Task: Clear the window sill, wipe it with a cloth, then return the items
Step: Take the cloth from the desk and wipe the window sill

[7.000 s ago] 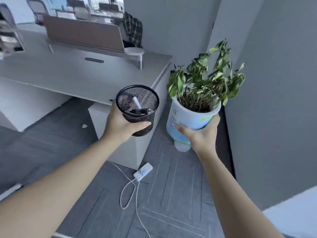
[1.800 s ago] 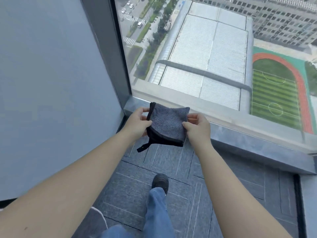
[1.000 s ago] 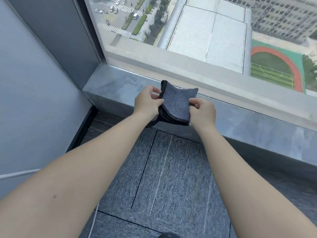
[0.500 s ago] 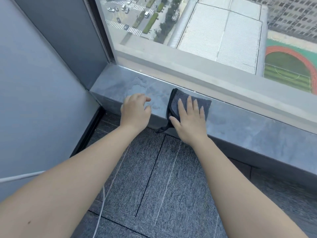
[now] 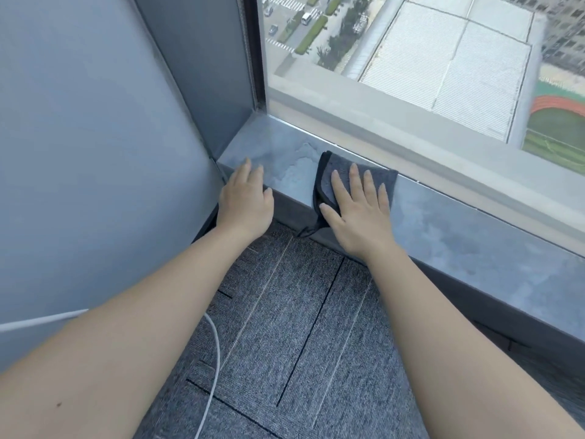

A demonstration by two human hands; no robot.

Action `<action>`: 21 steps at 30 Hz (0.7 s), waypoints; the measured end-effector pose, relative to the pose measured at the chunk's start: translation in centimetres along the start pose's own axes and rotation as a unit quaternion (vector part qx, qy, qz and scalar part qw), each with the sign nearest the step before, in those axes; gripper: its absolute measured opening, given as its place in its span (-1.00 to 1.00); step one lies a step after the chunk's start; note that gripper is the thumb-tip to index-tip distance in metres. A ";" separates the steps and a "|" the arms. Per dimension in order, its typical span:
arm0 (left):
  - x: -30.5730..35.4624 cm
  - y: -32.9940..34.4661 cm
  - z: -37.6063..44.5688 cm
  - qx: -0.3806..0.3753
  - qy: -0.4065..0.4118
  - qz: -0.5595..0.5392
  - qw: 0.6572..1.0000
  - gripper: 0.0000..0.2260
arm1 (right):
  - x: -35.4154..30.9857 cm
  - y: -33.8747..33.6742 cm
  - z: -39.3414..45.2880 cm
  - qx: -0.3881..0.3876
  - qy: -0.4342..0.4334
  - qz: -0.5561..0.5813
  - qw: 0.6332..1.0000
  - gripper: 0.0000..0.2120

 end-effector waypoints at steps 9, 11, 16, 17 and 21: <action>-2.4 -1.2 0.4 0.025 -0.015 -0.014 0.999 -0.58 | -2.4 -0.3 1.9 0.003 0.074 0.028 0.997 -0.40; -2.9 -1.4 0.3 0.017 -0.018 -0.032 0.999 -0.60 | -3.4 -0.4 2.6 0.001 0.058 0.019 0.998 -0.40; -3.9 -1.9 0.5 -0.004 0.006 -0.058 0.998 -0.59 | -6.1 -1.3 4.9 0.004 0.030 0.007 1.000 -0.40; -4.1 -2.0 0.6 -0.003 0.011 -0.054 0.999 -0.59 | -6.7 -1.5 5.4 0.006 0.023 0.003 1.000 -0.40; -5.0 -2.5 0.3 0.008 0.016 -0.075 0.997 -0.59 | -8.8 -1.9 6.8 0.015 -0.013 -0.016 1.000 -0.41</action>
Point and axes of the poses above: each hand's wrist, its own z-axis towards the middle knuckle, its own y-axis out of the palm, x = y × z, the point moved 5 cm from there along z, towards the middle knuckle, and after that the axes turned 15 degrees about -x, right-handed, at the moved point
